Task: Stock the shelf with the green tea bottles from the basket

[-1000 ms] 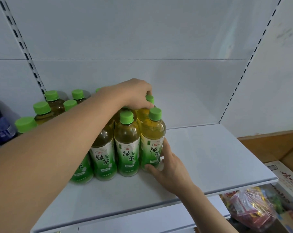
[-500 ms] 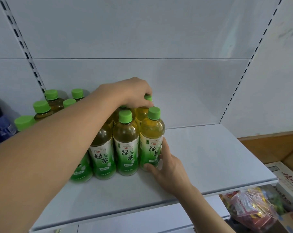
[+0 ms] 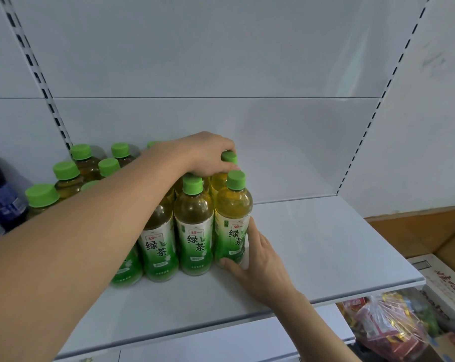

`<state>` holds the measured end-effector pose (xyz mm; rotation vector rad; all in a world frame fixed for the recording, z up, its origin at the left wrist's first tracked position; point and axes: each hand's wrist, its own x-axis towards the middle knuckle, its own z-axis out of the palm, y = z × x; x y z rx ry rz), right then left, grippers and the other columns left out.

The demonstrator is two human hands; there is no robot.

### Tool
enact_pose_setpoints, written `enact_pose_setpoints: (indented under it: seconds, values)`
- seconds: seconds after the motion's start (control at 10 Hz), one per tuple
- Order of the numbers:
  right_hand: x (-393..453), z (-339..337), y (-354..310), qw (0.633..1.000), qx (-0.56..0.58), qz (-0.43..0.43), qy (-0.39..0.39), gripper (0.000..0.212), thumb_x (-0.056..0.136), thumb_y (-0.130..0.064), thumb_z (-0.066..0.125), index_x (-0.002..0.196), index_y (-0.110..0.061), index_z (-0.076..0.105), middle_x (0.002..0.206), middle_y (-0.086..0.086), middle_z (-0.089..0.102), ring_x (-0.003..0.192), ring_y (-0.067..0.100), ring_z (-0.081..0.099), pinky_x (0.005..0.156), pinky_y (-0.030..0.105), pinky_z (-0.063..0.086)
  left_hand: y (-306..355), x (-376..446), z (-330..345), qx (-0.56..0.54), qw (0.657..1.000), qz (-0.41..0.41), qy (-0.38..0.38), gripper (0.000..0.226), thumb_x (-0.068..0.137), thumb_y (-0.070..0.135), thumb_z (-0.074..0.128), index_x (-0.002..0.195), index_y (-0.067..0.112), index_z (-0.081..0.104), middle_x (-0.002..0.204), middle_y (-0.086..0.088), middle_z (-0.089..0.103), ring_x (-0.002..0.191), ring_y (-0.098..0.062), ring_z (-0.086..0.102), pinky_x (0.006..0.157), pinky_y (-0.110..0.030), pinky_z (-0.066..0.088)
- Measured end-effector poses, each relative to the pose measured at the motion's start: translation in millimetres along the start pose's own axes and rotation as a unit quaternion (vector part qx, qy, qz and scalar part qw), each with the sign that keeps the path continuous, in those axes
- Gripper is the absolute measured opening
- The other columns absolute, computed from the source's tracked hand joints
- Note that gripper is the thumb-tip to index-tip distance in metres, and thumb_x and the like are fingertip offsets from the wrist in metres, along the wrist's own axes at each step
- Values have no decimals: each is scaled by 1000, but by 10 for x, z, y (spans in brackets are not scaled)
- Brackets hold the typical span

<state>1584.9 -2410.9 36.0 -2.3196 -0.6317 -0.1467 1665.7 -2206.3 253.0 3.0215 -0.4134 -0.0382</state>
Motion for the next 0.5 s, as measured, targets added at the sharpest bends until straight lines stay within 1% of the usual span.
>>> enact_pose_setpoints:
  seconds: [0.1,0.2,0.3,0.4,0.5]
  values:
    - [-1,-48,-36,999,-23,-26,19,102,96,-68,68,172,-31,11,170,-12,39,154,12,38,124,35,39,-17,-30,-13,-3,1000,-9,9,54,102,60,63,145,28,60,138,-2,65,118,-24,60,102,-43,52]
    - [15,-91,-62,995,-48,-62,58,94,98,-62,67,171,-28,18,168,-12,39,154,14,38,125,36,38,-18,-122,-49,-2,999,-12,38,62,102,61,61,154,27,54,146,-4,58,130,-28,57,106,-44,49]
    - [28,-146,-124,993,-72,-57,73,92,99,-65,61,170,-26,19,169,-8,38,157,18,36,128,41,37,20,-281,-64,-8,996,-14,88,64,103,60,58,157,27,50,153,-1,54,136,-27,55,108,-46,49]
    - [17,-217,-133,991,-104,-45,71,97,101,-74,50,174,-23,11,178,-1,27,165,22,24,132,47,30,61,-521,-34,-3,989,-9,148,66,105,61,53,159,24,49,158,0,53,144,-24,50,116,-48,45]
    - [0,-382,-231,986,-160,0,51,104,99,-84,33,174,-20,1,183,1,8,169,21,5,137,45,18,43,-783,41,-6,979,-23,202,71,104,66,43,162,24,44,164,2,48,153,-22,41,125,-49,36]
